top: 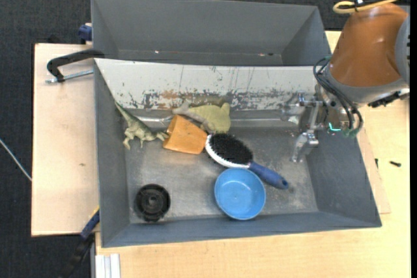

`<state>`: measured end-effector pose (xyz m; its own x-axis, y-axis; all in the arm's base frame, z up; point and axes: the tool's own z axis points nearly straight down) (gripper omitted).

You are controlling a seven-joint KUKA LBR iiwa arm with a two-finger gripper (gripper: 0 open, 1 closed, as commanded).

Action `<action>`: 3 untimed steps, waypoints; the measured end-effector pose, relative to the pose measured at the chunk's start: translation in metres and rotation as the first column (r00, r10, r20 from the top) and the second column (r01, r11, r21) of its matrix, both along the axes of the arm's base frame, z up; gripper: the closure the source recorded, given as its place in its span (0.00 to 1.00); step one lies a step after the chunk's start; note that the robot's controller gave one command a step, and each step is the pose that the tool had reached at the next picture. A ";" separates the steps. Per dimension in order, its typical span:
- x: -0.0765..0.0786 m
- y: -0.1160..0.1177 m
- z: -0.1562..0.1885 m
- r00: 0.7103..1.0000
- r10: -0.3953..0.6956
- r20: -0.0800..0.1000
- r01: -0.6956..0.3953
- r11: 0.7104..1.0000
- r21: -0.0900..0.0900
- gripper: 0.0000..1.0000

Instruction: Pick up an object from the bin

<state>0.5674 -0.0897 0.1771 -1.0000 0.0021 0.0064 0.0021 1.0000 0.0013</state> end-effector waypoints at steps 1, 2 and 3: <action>-0.064 0.037 -0.105 0.851 0.525 0.015 -0.525 0.851 -0.006 0.00; -0.064 0.037 -0.105 0.852 0.524 0.015 -0.524 0.852 -0.007 1.00; -0.070 0.070 0.026 0.864 0.504 0.020 -0.504 0.864 -0.007 1.00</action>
Offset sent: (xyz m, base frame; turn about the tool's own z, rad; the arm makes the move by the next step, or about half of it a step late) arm -0.0672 0.0372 -0.1071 -0.5551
